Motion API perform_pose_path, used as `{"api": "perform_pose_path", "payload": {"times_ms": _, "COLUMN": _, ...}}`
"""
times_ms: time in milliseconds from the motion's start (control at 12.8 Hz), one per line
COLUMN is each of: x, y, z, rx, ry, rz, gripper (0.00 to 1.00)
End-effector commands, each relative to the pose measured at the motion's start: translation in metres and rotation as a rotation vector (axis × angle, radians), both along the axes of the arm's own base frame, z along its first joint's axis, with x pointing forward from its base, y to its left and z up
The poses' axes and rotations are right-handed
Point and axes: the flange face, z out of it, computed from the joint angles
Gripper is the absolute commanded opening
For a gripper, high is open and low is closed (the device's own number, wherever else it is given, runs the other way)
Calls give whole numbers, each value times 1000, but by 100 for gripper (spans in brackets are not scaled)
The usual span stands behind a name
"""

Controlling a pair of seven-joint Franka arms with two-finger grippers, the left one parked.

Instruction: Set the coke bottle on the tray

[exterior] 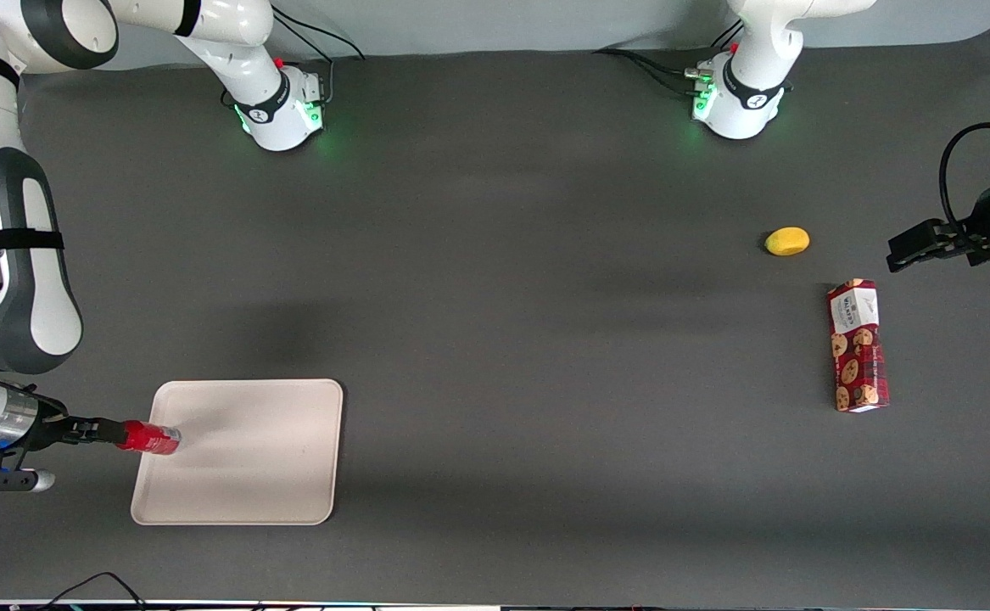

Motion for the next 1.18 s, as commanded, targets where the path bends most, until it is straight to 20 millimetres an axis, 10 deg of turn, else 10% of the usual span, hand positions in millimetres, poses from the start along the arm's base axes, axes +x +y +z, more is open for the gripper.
{"api": "perform_pose_path", "payload": {"times_ms": 0, "x": -23, "y": 14, "z": 65, "rx": -49, "ry": -29, "rz": 3, "gripper": 100}}
{"api": "perform_pose_path", "payload": {"times_ms": 549, "x": -141, "y": 86, "z": 220, "rx": 38, "ry": 42, "rz": -7, "gripper": 100}}
{"api": "perform_pose_path", "payload": {"times_ms": 784, "x": -156, "y": 127, "z": 234, "rx": 48, "ry": 51, "rz": -55, "gripper": 100}}
{"api": "perform_pose_path", "payload": {"times_ms": 1098, "x": -161, "y": 129, "z": 231, "rx": 51, "ry": 66, "rz": -60, "gripper": 100}}
